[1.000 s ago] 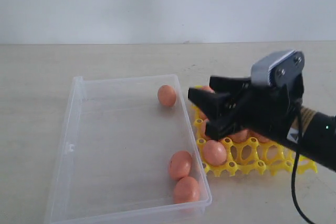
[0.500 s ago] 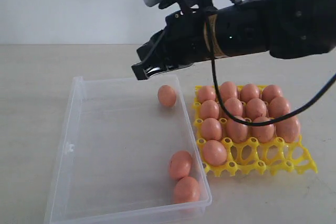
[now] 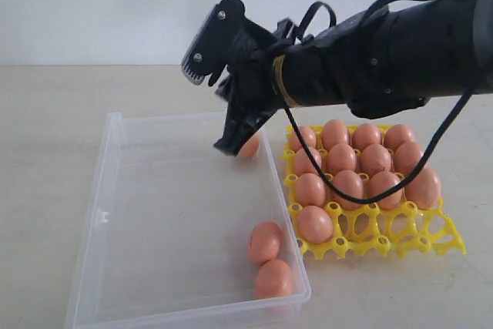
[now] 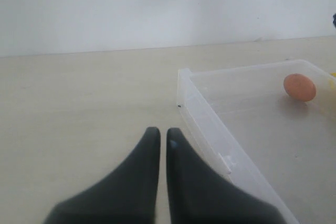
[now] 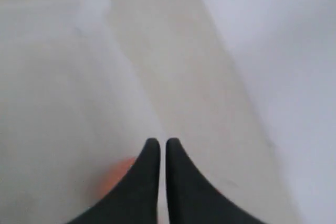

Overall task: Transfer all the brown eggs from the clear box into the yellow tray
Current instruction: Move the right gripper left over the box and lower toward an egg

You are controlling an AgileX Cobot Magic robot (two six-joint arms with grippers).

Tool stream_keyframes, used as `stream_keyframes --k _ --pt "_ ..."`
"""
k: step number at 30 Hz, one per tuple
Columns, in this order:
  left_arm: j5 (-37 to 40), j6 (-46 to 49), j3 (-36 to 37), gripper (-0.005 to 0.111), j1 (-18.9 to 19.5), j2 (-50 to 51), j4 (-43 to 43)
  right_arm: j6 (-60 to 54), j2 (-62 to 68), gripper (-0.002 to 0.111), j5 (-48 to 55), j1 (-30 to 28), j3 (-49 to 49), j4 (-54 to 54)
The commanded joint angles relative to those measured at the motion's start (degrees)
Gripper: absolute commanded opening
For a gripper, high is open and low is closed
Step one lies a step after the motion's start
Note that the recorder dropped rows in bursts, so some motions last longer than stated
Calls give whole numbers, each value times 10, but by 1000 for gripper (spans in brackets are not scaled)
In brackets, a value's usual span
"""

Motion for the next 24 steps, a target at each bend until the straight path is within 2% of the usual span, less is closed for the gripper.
stream_keyframes --k 1,3,4,5,9,11,15,17,20,22,24 --pt "-4 0 2 4 -3 -1 1 -115 -14 0 432 18 -2 3" --pt "-4 0 2 4 -3 -1 1 -184 -12 0 630 3 -4 20" --pt "-4 0 2 4 -3 -1 1 -231 -12 0 667 -8 -8 52" --pt "-4 0 2 4 -3 -1 1 -299 -12 0 667 -25 -16 112" --pt "-4 0 2 4 -3 -1 1 -530 -36 0 667 -99 -76 578" --pt "-4 0 2 4 -3 -1 1 -645 -41 0 667 -120 -102 743" --pt "-4 0 2 4 -3 -1 1 -835 -39 0 667 -110 -149 989" --pt "-4 0 2 4 -3 -1 1 -896 -32 0 667 -92 -162 1075" --pt "-4 0 2 4 -3 -1 1 -990 -14 2 667 -46 -168 1090" --pt "-4 0 2 4 -3 -1 1 -1007 6 9 667 -15 -168 1077" --pt "-4 0 2 4 -3 -1 1 -1007 34 23 667 14 -168 1069"
